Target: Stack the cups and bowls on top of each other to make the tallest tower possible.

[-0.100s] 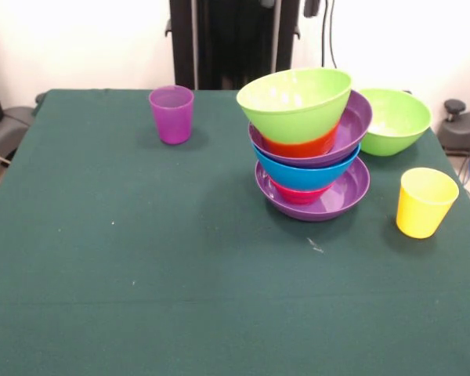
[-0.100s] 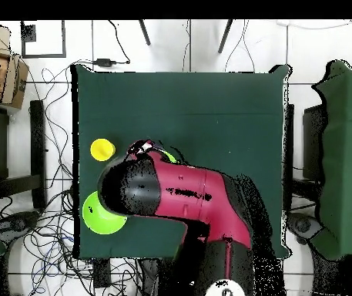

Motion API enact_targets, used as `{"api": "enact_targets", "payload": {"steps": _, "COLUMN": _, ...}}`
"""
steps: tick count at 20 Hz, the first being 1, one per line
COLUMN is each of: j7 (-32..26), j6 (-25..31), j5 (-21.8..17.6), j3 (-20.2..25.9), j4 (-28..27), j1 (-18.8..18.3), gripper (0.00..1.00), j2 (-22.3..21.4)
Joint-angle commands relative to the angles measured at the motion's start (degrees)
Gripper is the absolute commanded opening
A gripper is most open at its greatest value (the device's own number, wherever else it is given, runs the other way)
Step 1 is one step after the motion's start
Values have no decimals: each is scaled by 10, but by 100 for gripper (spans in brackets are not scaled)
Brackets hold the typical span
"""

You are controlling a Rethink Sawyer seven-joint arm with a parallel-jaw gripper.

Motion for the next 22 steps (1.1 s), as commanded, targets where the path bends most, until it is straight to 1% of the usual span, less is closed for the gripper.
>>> {"api": "enact_targets", "payload": {"steps": 1, "j7": 46, "j6": 41, "j5": -28, "j3": 30, "j4": -53, "j1": 34, "gripper": 100, "j2": 84}}
{"api": "enact_targets", "payload": {"steps": 6, "j7": 55, "j6": 34, "j5": -22, "j3": 25, "j4": -96, "j1": 45, "gripper": 100, "j2": 128}}
{"api": "enact_targets", "payload": {"steps": 9, "j7": 64, "j6": 23, "j5": -21, "j3": 18, "j4": -137, "j1": 53, "gripper": 100, "j2": 169}}
{"api": "enact_targets", "payload": {"steps": 11, "j7": 73, "j6": 24, "j5": -19, "j3": 11, "j4": -160, "j1": 62, "gripper": 100, "j2": 187}}
{"api": "enact_targets", "payload": {"steps": 16, "j7": 90, "j6": 38, "j5": -9, "j3": -9, "j4": -214, "j1": 84, "gripper": 100, "j2": 226}}
{"api": "enact_targets", "payload": {"steps": 22, "j7": 86, "j6": 45, "j5": 4, "j3": -18, "j4": -257, "j1": 89, "gripper": 100, "j2": 260}}
